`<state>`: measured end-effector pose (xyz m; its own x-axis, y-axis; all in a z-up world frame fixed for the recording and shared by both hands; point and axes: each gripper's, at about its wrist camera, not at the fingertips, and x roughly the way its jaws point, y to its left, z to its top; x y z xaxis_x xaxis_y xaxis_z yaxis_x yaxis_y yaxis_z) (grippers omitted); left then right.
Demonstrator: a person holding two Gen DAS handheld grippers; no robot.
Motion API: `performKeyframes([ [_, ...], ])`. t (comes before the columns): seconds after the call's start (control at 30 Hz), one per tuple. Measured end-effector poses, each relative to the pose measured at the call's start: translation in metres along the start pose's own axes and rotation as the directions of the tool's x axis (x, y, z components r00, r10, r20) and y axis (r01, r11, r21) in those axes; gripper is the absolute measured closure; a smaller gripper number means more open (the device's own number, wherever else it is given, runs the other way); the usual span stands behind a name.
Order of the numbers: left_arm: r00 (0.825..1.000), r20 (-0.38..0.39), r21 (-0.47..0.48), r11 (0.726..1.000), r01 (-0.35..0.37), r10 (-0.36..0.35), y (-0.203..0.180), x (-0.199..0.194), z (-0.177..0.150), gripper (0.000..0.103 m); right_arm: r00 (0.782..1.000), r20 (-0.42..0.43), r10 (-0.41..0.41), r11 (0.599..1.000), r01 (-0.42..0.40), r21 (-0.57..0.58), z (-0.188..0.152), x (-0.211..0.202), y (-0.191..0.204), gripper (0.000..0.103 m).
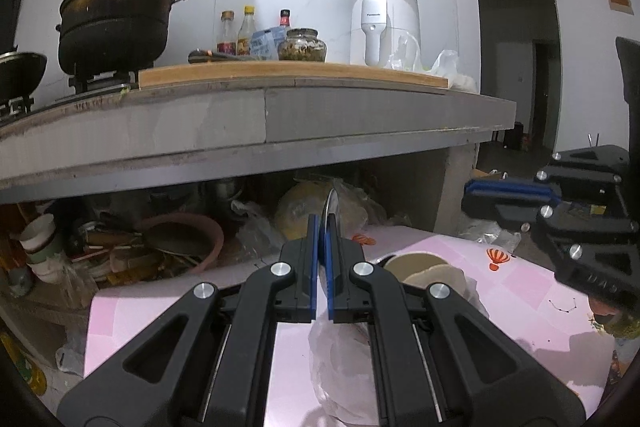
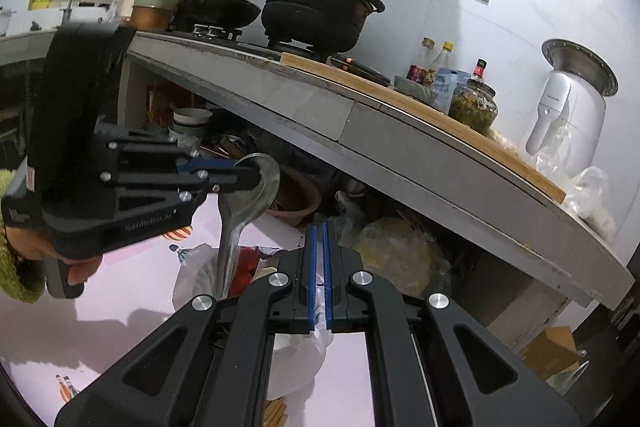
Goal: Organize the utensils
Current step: 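Lower the steel spoon into the bag-lined holder with the left tool, then open the left tool to release the steel spoon in the holder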
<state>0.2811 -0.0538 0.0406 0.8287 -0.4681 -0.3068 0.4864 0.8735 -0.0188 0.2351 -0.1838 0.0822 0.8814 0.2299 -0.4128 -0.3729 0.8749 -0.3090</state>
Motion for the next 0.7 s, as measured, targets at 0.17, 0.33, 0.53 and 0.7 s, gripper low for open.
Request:
performKeyframes([
  [0.17,1.000,-0.031,0.005,1.000,0.002,-0.002,-0.005,0.004,-0.009,0.101,1.000,-0.008,0.013,0.999,-0.013,0.033,-0.001,-0.003,-0.005,0.099],
  [0.33,0.999,-0.044,-0.001,1.000,-0.001,0.001,-0.007,0.005,-0.013,0.101,1.000,-0.012,0.019,0.998,-0.019,0.065,-0.004,-0.008,-0.009,0.100],
  [0.53,0.996,-0.081,-0.070,0.997,0.021,-0.027,-0.001,0.008,-0.009,0.099,1.000,-0.018,0.022,0.993,-0.020,0.115,-0.008,-0.020,-0.019,0.100],
  [0.7,0.994,-0.097,-0.145,0.989,0.036,-0.051,0.006,0.007,-0.006,0.082,0.999,-0.024,0.026,0.987,-0.022,0.158,-0.012,-0.031,-0.031,0.100],
])
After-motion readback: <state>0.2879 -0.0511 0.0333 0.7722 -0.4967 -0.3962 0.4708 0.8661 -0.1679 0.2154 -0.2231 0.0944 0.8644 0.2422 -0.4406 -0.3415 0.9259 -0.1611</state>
